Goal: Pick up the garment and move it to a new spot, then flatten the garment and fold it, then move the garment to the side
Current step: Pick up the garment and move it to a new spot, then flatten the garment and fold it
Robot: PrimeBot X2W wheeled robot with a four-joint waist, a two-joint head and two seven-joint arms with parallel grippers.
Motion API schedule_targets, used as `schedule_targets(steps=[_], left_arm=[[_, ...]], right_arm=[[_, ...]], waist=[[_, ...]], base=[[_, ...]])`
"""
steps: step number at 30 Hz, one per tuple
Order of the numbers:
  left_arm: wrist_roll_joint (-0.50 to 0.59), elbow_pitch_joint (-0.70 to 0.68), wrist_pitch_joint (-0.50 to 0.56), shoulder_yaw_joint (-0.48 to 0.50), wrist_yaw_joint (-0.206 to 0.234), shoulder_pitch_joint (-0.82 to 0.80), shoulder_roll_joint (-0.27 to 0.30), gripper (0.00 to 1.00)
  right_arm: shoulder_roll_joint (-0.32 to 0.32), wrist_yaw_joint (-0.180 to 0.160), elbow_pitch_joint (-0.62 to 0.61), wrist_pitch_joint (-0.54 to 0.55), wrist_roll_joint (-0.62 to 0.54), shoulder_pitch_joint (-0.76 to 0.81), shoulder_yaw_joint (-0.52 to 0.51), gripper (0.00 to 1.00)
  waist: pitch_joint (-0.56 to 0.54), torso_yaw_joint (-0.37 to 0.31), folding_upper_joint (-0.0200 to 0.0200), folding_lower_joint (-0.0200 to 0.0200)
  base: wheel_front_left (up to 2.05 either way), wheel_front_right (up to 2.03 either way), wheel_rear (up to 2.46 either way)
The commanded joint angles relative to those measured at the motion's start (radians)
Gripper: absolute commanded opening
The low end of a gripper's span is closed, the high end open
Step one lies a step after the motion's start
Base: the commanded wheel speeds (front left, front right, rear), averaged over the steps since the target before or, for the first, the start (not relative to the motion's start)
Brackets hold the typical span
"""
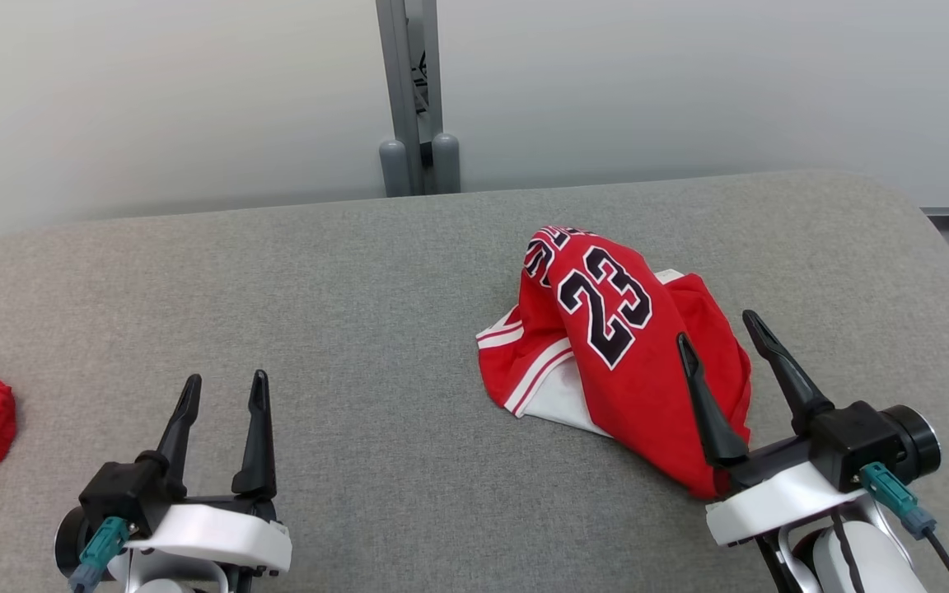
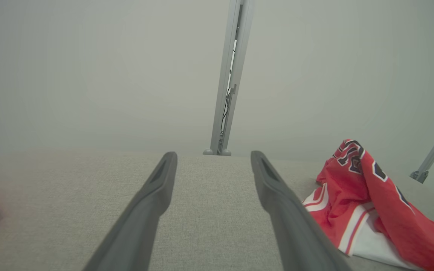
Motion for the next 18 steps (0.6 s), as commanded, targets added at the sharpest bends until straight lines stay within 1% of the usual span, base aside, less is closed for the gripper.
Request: schedule_targets(steps=[1, 6, 10, 14, 18], left_arm=[[0.011, -0.007, -0.002, 0.007, -0.01, 0.004, -0.001, 1.0], [0.046, -0.014, -0.002, 0.021, -0.029, 0.019, -0.009, 1.0], [0.029, -0.016, -0.002, 0.014, -0.029, 0.013, -0.009, 1.0], [0.017, -0.003, -0.002, -0.005, -0.031, 0.024, -0.009, 1.0], [0.012, 0.005, -0.002, -0.02, -0.032, 0.01, -0.009, 1.0]], right_arm=[[-0.006, 0.0, 0.006, -0.003, -0.006, 0.009, 0.0, 1.0], [-0.006, 0.0, 0.018, -0.003, -0.013, 0.016, 0.001, 1.0], [-0.006, 0.0, 0.057, -0.003, -0.046, 0.025, 0.008, 1.0], [-0.007, 0.0, 0.138, -0.003, -0.08, 0.028, 0.01, 1.0], [-0.007, 0.0, 0.25, -0.003, -0.102, 0.016, 0.035, 1.0]], waist=[[-0.005, 0.005, 0.0, 0.0], [-0.007, 0.016, 0.0, 0.0], [-0.001, 0.023, 0.0, 0.0], [0.014, 0.026, 0.0, 0.0], [0.038, 0.033, 0.0, 0.0]], base=[[0.0, 0.0, 0.0], [0.0, 0.0, 0.0], [0.0, 0.0, 0.0], [0.0, 0.0, 0.0], [0.0, 0.0, 0.0]])
